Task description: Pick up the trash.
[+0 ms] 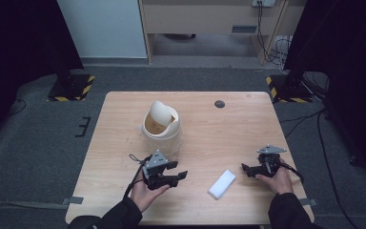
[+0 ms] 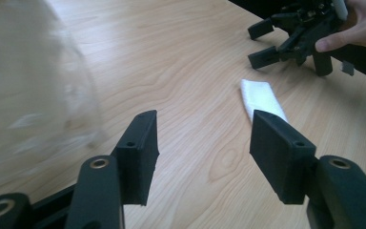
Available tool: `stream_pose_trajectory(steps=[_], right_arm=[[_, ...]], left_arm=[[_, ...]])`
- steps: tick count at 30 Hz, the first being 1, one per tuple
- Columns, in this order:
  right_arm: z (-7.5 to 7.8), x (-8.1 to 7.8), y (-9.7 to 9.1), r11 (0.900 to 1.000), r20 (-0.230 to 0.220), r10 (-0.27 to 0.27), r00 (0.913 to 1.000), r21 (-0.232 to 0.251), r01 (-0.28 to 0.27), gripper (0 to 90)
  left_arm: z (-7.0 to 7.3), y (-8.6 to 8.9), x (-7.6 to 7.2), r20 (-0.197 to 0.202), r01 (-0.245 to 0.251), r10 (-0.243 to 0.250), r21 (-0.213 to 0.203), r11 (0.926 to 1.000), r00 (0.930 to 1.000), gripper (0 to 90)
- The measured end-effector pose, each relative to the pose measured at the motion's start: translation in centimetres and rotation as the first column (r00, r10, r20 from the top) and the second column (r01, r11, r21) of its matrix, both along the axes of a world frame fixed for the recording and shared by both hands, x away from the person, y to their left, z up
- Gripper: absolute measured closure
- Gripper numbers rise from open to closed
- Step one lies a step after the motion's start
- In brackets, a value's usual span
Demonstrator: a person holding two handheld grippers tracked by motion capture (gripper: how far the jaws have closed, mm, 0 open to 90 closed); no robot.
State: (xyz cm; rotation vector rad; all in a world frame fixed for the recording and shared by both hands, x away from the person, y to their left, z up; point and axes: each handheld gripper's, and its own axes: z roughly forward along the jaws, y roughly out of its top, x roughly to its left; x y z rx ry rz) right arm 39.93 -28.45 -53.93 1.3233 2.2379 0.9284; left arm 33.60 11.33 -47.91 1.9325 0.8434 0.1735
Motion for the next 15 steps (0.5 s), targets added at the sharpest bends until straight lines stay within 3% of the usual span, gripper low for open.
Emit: stream_pose_trajectory(steps=[7,8,15], right_arm=[[0.0,0.0,0.0,1.0000,0.000,0.000,1.0000,0.000,0.000,0.5],[0.0,0.0,0.0,1.0000,0.001,0.000,1.0000,0.000,0.000,0.5],[0.0,0.0,0.0,1.0000,0.000,0.000,1.0000,0.000,0.000,0.5]], left_arm=[[-0.7,-3.3,0.8,-0.018,0.056,-0.055,0.013,0.9984,0.9983,46.8],[-1.0,-4.5,1.2,-0.030,0.075,-0.074,0.018,0.9971,0.9968,47.5],[-2.3,-8.3,2.3,-0.068,0.112,-0.110,0.027,0.9933,0.9916,51.2]])
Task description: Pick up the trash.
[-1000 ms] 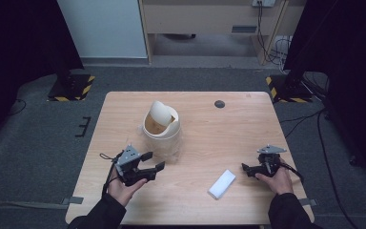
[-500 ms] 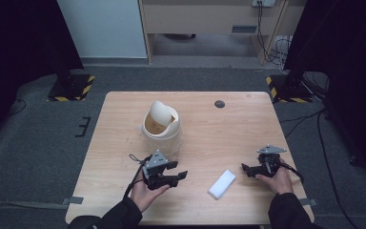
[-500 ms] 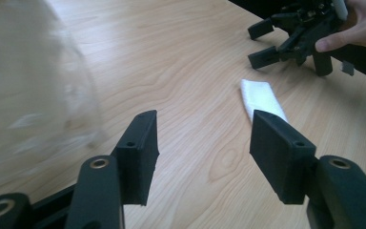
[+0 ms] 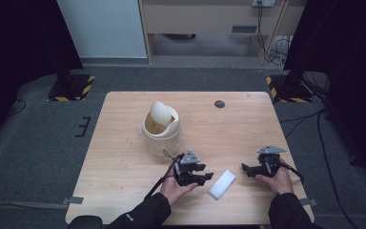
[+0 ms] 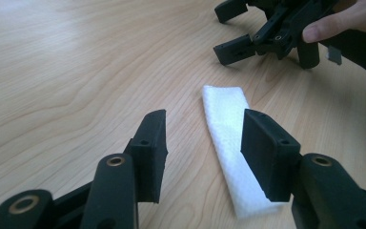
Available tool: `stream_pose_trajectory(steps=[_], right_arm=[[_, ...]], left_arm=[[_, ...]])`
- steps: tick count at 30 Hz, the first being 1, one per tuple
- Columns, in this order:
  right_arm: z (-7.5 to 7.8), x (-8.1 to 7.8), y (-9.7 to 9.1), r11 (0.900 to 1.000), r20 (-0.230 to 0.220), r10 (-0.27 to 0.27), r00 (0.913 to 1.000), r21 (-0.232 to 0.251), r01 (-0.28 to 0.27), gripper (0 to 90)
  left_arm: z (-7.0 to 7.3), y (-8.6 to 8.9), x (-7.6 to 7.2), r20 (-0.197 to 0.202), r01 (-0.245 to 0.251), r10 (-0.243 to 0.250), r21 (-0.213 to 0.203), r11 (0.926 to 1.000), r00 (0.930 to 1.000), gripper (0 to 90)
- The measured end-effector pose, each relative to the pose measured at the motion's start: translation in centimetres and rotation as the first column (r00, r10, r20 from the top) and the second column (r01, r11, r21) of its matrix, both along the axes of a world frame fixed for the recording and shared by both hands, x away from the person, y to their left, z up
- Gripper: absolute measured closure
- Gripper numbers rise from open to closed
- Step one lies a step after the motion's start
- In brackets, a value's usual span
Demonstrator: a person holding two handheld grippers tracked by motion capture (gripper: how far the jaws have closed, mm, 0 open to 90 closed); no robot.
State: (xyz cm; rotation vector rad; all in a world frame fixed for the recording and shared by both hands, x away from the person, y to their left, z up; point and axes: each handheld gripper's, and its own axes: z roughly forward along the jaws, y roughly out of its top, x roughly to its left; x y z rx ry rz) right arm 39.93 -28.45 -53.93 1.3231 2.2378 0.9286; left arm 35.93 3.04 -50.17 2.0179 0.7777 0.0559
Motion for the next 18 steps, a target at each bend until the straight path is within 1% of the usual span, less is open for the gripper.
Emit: stream_pose_trajectory(steps=[3,4,5,6,8,9,10,11,12,13,14,15,17,18], right_arm=[[0.0,0.0,0.0,1.0000,0.001,0.001,1.0000,-0.001,-0.001,0.5],[0.0,0.0,0.0,1.0000,0.000,0.000,1.0000,0.000,0.000,0.5],[0.0,0.0,0.0,1.0000,0.000,0.001,1.0000,-0.001,-0.001,0.5],[0.0,0.0,0.0,1.0000,0.000,0.000,1.0000,0.000,0.000,0.5],[0.0,0.0,0.0,1.0000,0.000,0.001,1.0000,-0.001,-0.001,0.5],[0.0,0.0,0.0,1.0000,0.003,0.001,1.0000,-0.001,-0.001,0.5],[0.0,0.0,0.0,1.0000,0.003,0.001,1.0000,-0.001,-0.001,0.5],[0.0,0.0,0.0,1.0000,0.000,0.000,1.0000,0.000,0.000,0.5],[0.0,0.0,0.0,1.0000,0.000,0.000,1.0000,0.000,0.000,0.5],[0.0,0.0,0.0,1.0000,0.000,0.000,1.0000,0.000,0.000,0.5],[0.0,0.0,0.0,1.0000,0.000,0.000,1.0000,0.000,0.000,0.5],[0.0,0.0,0.0,1.0000,0.000,0.000,1.0000,-0.001,0.000,0.5],[0.0,0.0,0.0,1.0000,0.000,0.000,1.0000,0.000,0.000,0.5],[0.0,0.0,0.0,1.0000,0.000,0.000,1.0000,0.000,0.000,0.5]], left_arm=[[-0.3,-1.2,0.4,-0.009,0.012,-0.012,0.003,0.9999,0.9999,51.9],[-0.3,-1.2,0.4,-0.009,0.012,-0.012,0.003,0.9999,0.9999,52.1],[-0.5,-2.0,0.7,-0.006,0.018,-0.018,0.011,0.9998,0.9998,52.5],[-0.6,-2.5,0.9,-0.004,0.023,-0.023,0.020,0.9995,0.9997,52.7],[-0.7,-2.8,1.1,-0.008,0.024,-0.024,0.022,0.9995,0.9997,53.2],[-1.0,-3.4,1.3,-0.020,0.031,-0.031,0.026,0.9992,0.9993,53.5],[-1.0,-3.4,1.3,-0.020,0.031,-0.031,0.026,0.9992,0.9993,53.6],[-1.5,-4.0,1.5,-0.034,0.043,-0.041,0.041,0.9982,0.9986,53.8],[-1.7,-4.1,1.5,-0.042,0.049,-0.047,0.051,0.9975,0.9980,53.9],[-1.8,-4.3,1.5,-0.050,0.049,-0.047,0.054,0.9973,0.9977,54.1],[-1.8,-4.3,1.5,-0.050,0.049,-0.047,0.054,0.9973,0.9977,54.3],[-2.2,-4.5,1.5,-0.068,0.056,-0.052,0.066,0.9962,0.9964,54.5],[-2.3,-4.6,1.5,-0.072,0.059,-0.053,0.071,0.9958,0.9960,55.1],[-2.5,-4.9,1.6,-0.076,0.060,-0.054,0.084,0.9946,0.9956,55.7]])
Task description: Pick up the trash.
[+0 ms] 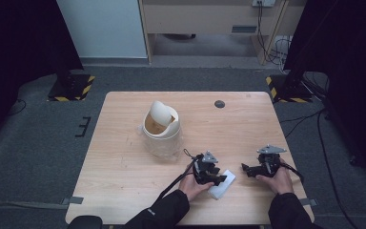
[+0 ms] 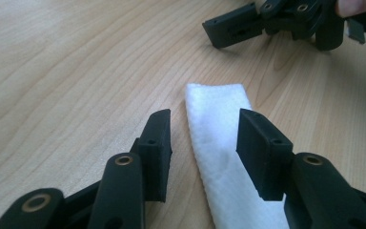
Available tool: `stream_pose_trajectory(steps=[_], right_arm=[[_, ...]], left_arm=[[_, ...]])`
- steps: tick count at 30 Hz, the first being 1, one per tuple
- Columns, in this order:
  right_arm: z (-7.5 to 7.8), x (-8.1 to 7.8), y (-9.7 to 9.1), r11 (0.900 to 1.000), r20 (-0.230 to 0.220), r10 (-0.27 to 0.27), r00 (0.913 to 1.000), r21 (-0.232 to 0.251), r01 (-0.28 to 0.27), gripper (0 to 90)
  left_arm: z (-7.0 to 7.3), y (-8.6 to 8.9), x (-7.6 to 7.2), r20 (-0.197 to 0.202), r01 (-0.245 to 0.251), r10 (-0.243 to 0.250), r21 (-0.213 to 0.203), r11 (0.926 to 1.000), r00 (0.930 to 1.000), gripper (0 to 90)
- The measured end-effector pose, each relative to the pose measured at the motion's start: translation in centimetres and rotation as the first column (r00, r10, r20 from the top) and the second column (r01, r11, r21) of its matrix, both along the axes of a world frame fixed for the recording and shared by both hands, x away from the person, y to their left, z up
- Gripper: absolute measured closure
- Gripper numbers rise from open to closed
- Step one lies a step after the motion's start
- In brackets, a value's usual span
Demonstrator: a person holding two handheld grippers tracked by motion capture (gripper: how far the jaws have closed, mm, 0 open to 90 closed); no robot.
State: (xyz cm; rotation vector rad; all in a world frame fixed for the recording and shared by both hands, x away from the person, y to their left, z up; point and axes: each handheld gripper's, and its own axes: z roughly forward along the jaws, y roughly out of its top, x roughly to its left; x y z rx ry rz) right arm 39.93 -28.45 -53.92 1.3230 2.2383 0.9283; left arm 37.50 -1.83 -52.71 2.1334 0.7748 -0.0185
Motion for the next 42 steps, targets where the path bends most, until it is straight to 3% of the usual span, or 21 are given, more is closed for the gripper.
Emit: stream_pose_trajectory(steps=[7,19,22,24,26,30,32,34,35,36,38,41,42], right_arm=[[0.0,0.0,0.0,1.0000,0.001,0.001,1.0000,-0.001,-0.001,0.5],[0.0,0.0,0.0,1.0000,0.000,0.000,1.0000,0.000,0.000,0.5],[0.0,0.0,0.0,1.0000,0.000,0.000,1.0000,-0.001,0.000,0.5],[0.0,0.0,0.0,1.0000,0.000,0.000,1.0000,0.000,0.000,0.5],[0.0,0.0,0.0,1.0000,0.000,0.000,1.0000,0.000,0.000,0.5],[0.0,0.0,0.0,1.0000,0.003,0.000,1.0000,-0.001,0.000,0.5],[0.0,0.0,0.0,1.0000,0.001,0.001,1.0000,-0.001,-0.001,0.5],[0.0,0.0,0.0,1.0000,0.003,0.000,1.0000,0.000,0.000,0.5],[0.0,0.0,0.0,1.0000,0.001,0.001,1.0000,-0.001,-0.001,0.5],[0.0,0.0,0.0,1.0000,0.002,-0.001,1.0000,0.001,0.001,0.5],[0.0,0.0,0.0,1.0000,0.002,-0.001,1.0000,0.001,0.001,0.5],[0.0,0.0,0.0,1.0000,0.003,0.001,1.0000,-0.001,-0.001,0.5],[0.0,0.0,0.0,1.0000,0.003,0.001,1.0000,-0.001,-0.001,0.5]], left_arm=[[-0.2,-0.6,-0.1,0.006,0.005,-0.005,0.024,0.9997,1.0000,60.3],[-0.2,-1.1,-0.6,0.009,-0.028,0.028,0.050,0.9983,0.9996,85.0],[0.0,-1.2,-0.7,0.010,-0.023,0.023,0.044,0.9988,0.9997,87.0],[0.0,-1.1,-0.8,0.009,-0.019,0.019,0.031,0.9993,0.9998,87.4],[0.8,-0.8,-1.0,0.037,-0.006,0.006,-0.018,0.9998,0.9993,87.6],[2.2,0.0,-1.1,0.083,0.005,0.001,-0.066,0.9978,0.9965,87.7],[4.1,1.1,-1.3,0.135,0.012,0.004,-0.117,0.9931,0.9908,87.7],[4.8,1.5,-1.4,0.151,0.012,0.008,-0.134,0.9909,0.9886,87.7],[6.1,2.5,-1.5,0.180,0.016,0.014,-0.167,0.9858,0.9836,87.7],[6.1,2.5,-1.5,0.180,0.016,0.014,-0.167,0.9858,0.9836,87.6],[8.2,4.3,-1.7,0.224,0.010,0.039,-0.211,0.9773,0.9737,87.6],[10.1,6.5,-1.7,0.255,-0.008,0.074,-0.252,0.9677,0.9642,87.6],[10.1,6.5,-1.7,0.255,-0.008,0.074,-0.252,0.9677,0.9642,87.6]])
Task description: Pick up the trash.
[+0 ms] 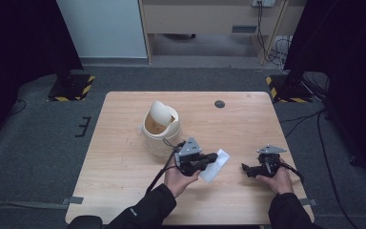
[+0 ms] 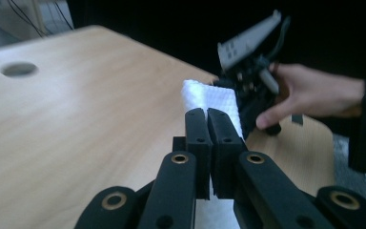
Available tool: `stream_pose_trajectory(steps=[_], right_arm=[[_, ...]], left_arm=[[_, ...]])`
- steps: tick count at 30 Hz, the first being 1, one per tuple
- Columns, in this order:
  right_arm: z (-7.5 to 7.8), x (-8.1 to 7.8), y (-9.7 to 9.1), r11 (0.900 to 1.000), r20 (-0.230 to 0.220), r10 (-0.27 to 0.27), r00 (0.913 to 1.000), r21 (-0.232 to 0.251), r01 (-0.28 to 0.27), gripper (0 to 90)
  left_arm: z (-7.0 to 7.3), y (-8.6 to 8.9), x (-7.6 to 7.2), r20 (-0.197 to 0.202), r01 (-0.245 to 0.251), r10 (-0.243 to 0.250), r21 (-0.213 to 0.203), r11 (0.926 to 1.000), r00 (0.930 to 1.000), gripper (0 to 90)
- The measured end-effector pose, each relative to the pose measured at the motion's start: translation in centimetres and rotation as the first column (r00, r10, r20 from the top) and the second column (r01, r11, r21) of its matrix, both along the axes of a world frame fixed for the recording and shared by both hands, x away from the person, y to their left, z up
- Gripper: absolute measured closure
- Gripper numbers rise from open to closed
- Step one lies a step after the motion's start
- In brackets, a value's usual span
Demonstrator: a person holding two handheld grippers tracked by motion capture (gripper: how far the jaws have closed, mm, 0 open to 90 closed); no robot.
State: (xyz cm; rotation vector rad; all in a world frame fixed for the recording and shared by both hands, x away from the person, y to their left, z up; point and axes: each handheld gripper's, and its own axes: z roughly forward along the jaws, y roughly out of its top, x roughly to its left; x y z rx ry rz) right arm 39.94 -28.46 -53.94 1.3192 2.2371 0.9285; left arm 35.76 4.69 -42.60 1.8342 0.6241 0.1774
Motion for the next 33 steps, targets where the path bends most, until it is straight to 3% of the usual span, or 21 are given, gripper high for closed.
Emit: stream_pose_trajectory(steps=[5,9,10,11,13,18,22,27,29,30,33], right_arm=[[0.0,0.0,0.0,1.0000,-0.001,-0.001,1.0000,0.001,0.001,0.5],[0.0,0.0,0.0,1.0000,-0.002,0.000,1.0000,0.001,0.000,0.5],[0.0,0.0,0.0,1.0000,-0.002,0.000,1.0000,0.001,0.000,0.5],[0.0,0.0,0.0,1.0000,-0.002,0.000,1.0000,0.001,0.000,0.5],[0.0,0.0,0.0,1.0000,-0.002,0.000,1.0000,0.001,0.000,0.5],[0.0,0.0,0.0,1.0000,-0.002,0.000,1.0000,0.001,0.000,0.5],[0.0,0.0,0.0,1.0000,-0.002,0.000,1.0000,0.001,0.000,0.5],[0.0,0.0,0.0,1.0000,-0.002,0.000,1.0000,0.000,0.000,0.5],[0.0,0.0,0.0,1.0000,-0.003,-0.001,1.0000,0.002,0.001,0.5],[0.0,0.0,0.0,1.0000,-0.003,-0.001,1.0000,0.002,0.001,0.5],[0.0,0.0,0.0,1.0000,-0.001,-0.001,1.0000,0.001,0.001,0.5]], left_arm=[[2.8,4.4,-0.3,0.062,-0.050,0.054,-0.063,0.9968,0.9966,87.5],[3.5,6.1,-0.5,0.079,-0.072,0.079,-0.088,0.9935,0.9938,87.5],[3.8,7.3,-0.6,0.083,-0.091,0.101,-0.113,0.9894,0.9914,87.5],[3.8,7.3,-0.6,0.083,-0.091,0.101,-0.113,0.9894,0.9914,87.6],[4.0,9.1,-0.5,0.080,-0.133,0.143,-0.123,0.9834,0.9864,87.6],[4.4,10.7,-0.4,0.090,-0.163,0.177,-0.143,0.9761,0.9800,87.6],[5.2,12.1,-0.1,0.094,-0.196,0.215,-0.179,0.9642,0.9722,87.5],[5.8,12.8,-0.2,0.107,-0.208,0.232,-0.199,0.9577,0.9667,87.6],[6.4,13.5,-0.2,0.119,-0.221,0.250,-0.217,0.9509,0.9609,87.5],[6.4,13.5,-0.2,0.119,-0.221,0.250,-0.217,0.9509,0.9609,87.6],[7.2,14.6,-0.3,0.139,-0.240,0.278,-0.239,0.9408,0.9506,87.6]])
